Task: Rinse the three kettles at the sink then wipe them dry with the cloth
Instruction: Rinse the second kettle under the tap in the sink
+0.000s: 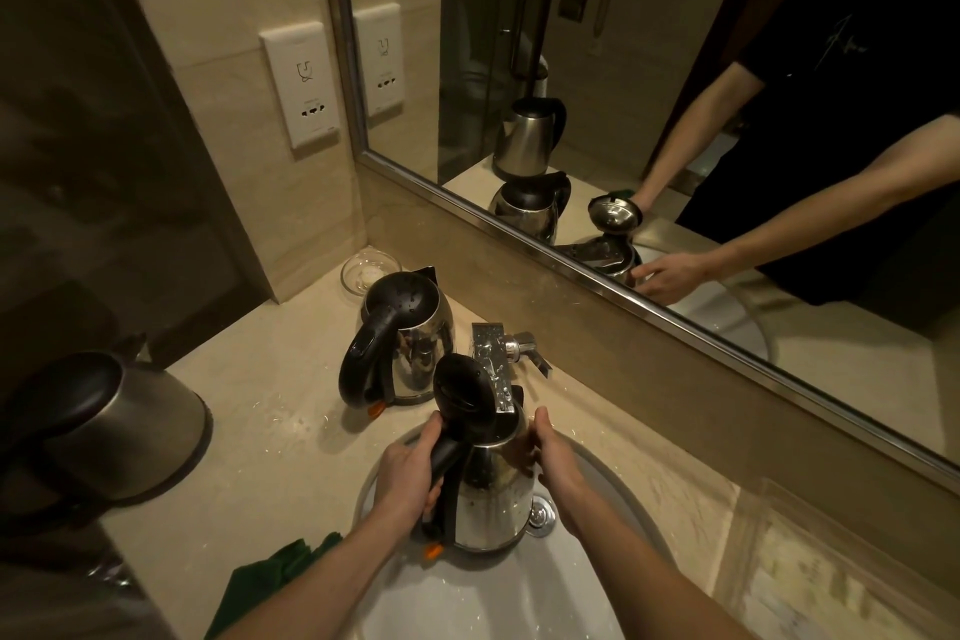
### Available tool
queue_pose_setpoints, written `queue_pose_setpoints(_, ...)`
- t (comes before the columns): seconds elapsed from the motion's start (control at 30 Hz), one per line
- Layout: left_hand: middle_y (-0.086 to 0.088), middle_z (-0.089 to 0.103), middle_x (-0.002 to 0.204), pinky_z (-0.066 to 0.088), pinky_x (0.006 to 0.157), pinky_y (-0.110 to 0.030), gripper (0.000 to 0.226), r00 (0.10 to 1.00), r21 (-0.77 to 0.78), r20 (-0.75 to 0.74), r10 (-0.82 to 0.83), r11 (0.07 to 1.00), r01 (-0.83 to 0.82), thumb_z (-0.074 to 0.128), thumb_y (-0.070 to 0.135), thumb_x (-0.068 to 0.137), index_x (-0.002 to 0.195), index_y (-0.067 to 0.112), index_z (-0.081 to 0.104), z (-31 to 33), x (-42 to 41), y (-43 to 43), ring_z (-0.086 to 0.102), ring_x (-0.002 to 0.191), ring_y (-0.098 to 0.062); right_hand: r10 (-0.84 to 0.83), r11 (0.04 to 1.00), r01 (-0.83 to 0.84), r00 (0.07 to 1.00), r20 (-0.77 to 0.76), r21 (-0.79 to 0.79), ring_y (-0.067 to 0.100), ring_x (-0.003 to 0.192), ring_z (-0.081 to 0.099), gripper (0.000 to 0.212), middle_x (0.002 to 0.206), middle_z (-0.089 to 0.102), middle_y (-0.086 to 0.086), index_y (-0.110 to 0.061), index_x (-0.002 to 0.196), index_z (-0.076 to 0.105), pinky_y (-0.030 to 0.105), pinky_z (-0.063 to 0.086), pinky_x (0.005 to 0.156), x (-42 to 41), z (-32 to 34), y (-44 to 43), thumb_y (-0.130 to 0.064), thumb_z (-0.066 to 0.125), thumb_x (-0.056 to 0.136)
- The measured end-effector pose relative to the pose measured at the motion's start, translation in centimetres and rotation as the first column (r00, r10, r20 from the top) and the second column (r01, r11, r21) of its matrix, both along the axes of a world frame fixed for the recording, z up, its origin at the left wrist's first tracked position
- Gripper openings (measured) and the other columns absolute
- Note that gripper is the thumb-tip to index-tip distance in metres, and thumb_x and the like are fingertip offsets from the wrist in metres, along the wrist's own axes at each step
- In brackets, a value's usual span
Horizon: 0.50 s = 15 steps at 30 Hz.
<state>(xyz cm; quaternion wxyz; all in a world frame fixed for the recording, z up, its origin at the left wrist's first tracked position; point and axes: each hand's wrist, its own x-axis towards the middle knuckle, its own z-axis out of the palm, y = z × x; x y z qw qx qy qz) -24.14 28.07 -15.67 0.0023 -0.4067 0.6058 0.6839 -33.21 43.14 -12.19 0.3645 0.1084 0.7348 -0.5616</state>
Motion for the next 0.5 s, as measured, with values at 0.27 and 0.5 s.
queue_pose_setpoints(0.27,-0.002,0.049,0.048,0.037,0.041,-0.022,0.056,1.0,-0.005,-0.006,-0.003,1.0,0.003,0.049,0.058,0.096,0.071,0.009,0.058,0.18,0.1,-0.04,0.045,0.039,-0.013,0.016,1.0,-0.015,1.0,-0.001,0.013,0.027,0.134,0.04,0.061,0.142,0.047,0.014,-0.008,0.132,0.052,0.042,0.022,0.115,-0.02,-0.36,-0.15,-0.05,0.02,0.102)
queue_pose_setpoints(0.5,-0.001,0.05,0.05,0.037,0.04,-0.021,0.054,1.0,-0.009,0.01,0.003,1.0,-0.003,0.049,0.057,0.096,0.075,0.008,0.059,0.26,-0.02,0.04,0.046,0.039,-0.011,0.001,1.0,-0.001,1.0,-0.02,-0.031,0.018,0.107,0.052,0.056,0.135,0.054,0.015,-0.009,0.118,0.06,0.035,0.031,0.106,-0.15,-0.05,-0.12,-0.047,0.021,0.102)
